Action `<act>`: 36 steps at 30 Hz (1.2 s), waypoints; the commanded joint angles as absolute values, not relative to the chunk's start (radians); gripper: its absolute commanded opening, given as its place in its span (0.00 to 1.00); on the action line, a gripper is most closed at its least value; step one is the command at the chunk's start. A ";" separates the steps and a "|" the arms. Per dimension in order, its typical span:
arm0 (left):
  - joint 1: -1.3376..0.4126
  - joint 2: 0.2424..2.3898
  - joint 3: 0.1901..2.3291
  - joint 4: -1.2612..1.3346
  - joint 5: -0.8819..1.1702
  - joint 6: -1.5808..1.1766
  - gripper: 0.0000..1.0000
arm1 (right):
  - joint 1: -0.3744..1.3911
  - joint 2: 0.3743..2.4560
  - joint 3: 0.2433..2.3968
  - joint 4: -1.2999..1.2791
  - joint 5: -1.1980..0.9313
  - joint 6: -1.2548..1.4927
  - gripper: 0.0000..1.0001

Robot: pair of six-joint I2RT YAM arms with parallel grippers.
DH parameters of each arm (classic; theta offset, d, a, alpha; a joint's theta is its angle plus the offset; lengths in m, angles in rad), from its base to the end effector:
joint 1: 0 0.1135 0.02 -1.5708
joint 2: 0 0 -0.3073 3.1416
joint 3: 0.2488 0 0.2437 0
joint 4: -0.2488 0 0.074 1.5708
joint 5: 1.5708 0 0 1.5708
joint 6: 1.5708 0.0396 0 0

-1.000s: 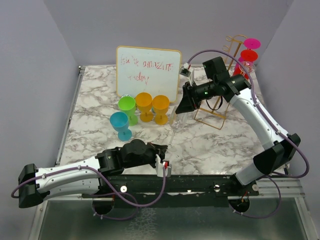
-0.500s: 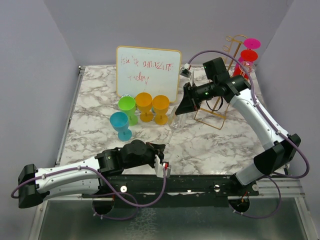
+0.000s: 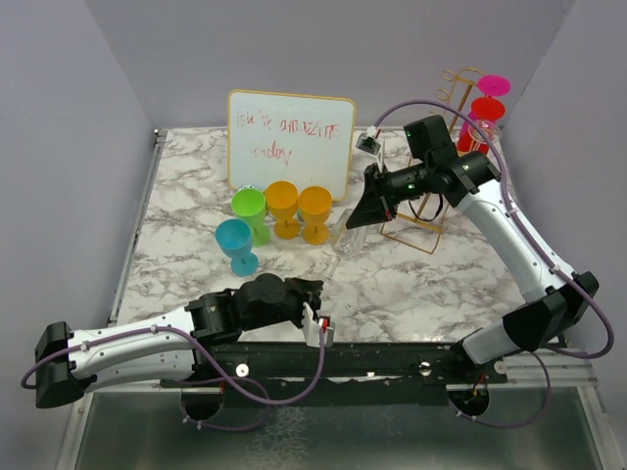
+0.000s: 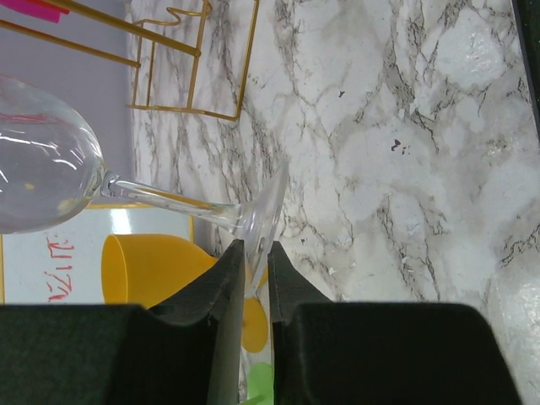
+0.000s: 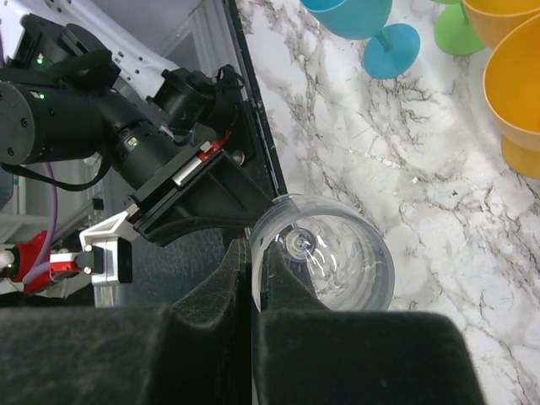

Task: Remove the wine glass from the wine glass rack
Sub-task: Place the wine glass at the center of the board.

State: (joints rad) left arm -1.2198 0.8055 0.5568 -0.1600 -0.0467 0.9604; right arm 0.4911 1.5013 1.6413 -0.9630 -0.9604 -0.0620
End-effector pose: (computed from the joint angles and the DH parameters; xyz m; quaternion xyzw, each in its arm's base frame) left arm 0.0550 -0.1449 0.2900 0.7350 0.3978 -0.0516 0.5467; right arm 0.2404 0.1653 0.4415 -0.3877 0.7482 0.4891 0.2250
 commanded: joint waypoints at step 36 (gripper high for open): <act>-1.210 0.760 0.587 -0.163 -0.080 0.759 0.99 | 0.514 1.461 1.639 -0.905 -0.655 0.056 0.00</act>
